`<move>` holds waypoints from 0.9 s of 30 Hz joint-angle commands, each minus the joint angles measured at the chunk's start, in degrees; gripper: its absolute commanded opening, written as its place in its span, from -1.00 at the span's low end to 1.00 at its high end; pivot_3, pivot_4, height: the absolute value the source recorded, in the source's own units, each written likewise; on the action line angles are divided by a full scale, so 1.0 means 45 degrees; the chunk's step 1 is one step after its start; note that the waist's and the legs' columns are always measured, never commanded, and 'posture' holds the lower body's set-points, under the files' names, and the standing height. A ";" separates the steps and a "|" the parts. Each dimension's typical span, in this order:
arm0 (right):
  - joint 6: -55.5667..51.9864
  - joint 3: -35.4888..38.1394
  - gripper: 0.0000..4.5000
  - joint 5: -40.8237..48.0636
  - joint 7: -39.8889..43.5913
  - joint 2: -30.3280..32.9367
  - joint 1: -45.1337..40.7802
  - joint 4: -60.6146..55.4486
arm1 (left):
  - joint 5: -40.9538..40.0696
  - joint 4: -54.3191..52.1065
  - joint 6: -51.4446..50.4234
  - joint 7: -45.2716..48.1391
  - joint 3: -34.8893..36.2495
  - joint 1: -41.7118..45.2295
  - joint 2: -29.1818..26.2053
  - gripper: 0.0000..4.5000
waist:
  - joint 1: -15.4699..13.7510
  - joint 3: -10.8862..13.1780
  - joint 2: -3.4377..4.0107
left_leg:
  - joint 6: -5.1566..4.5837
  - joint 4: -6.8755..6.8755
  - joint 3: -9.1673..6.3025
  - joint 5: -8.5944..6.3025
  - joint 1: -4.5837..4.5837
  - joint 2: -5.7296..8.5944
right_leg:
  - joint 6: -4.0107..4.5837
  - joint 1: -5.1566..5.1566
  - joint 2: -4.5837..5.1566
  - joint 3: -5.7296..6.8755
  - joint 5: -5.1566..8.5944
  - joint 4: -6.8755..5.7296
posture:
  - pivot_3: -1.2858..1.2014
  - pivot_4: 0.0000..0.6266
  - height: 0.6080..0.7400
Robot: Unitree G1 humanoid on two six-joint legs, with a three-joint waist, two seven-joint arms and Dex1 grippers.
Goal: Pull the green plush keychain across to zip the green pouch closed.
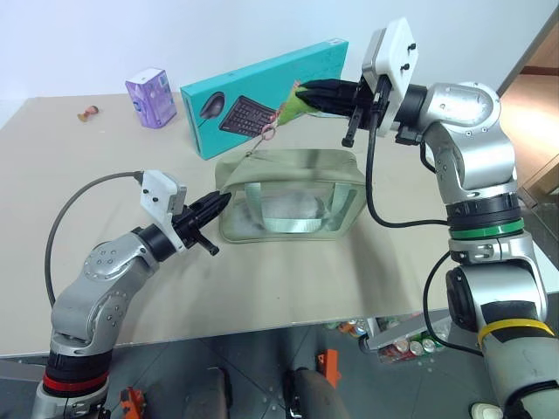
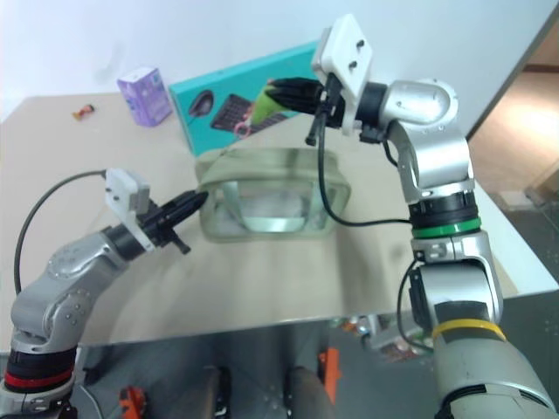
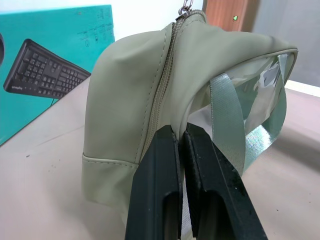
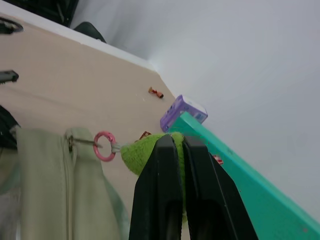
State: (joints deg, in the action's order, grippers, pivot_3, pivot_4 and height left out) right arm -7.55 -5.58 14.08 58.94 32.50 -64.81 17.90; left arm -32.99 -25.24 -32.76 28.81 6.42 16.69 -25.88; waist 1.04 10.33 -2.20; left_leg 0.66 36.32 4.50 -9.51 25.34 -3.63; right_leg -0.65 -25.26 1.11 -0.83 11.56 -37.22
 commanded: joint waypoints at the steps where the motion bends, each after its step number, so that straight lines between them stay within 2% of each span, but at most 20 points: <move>1: 0.0352 0.1047 -0.98 -0.0047 -0.0509 0.0530 -0.0154 -0.0018 | -0.0037 0.0111 -0.0255 -0.0252 0.0126 0.0124 0.0011 -1.00 | 0.0000 0.0000 0.0000 | 0.0000 0.0000 -0.0001 0.0000 0.0000 0.0000 | 0.0000 0.0000 0.0000 0.0000 0.0000 0.0000 | 0.03 -0.52 1.00; 7: 0.0546 0.1189 -0.98 -0.0215 -0.0768 0.0798 0.0081 0.0242 | -0.0395 0.0359 -0.0577 -0.0953 0.0539 0.0487 0.0402 -1.00 | 0.0002 0.0000 0.0000 | 0.0000 0.0000 -0.0002 0.0000 0.0000 0.0002 | -0.0004 0.0002 -0.0002 -0.0001 0.0000 0.0000 | 0.03 -0.52 1.00; 17: 0.0690 0.1333 -0.98 -0.0455 -0.0954 0.1445 0.0611 0.0244 | -0.0206 0.0376 -0.0466 -0.1105 0.0444 0.0471 0.0388 -1.00 | 0.0007 0.0000 0.0000 | 0.0000 -0.0004 -0.0003 0.0000 0.0000 0.0001 | -0.0003 0.0000 -0.0005 -0.0003 0.0000 0.0000 | 0.03 -0.52 1.00; 27: 0.1399 0.2249 -0.98 -0.1370 -0.1712 0.3667 0.2645 0.1001 | -0.0174 0.0115 -0.0510 -0.1049 0.0405 0.0333 0.0230 -1.00 | 0.0005 0.0001 0.0000 | 0.0000 -0.0004 0.0004 -0.0002 -0.0001 0.0019 | -0.0014 0.0003 0.0010 -0.0016 0.0010 0.0007 | 0.03 -0.52 1.00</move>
State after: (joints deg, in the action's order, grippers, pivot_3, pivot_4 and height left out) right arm -2.80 1.39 8.68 52.68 46.93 -53.32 22.34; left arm -33.81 -23.01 -35.19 24.08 7.28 18.40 -24.10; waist 1.06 10.33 -2.20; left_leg 0.66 36.30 4.52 -9.52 25.32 -3.55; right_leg -0.70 -25.24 1.14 -0.90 11.60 -37.19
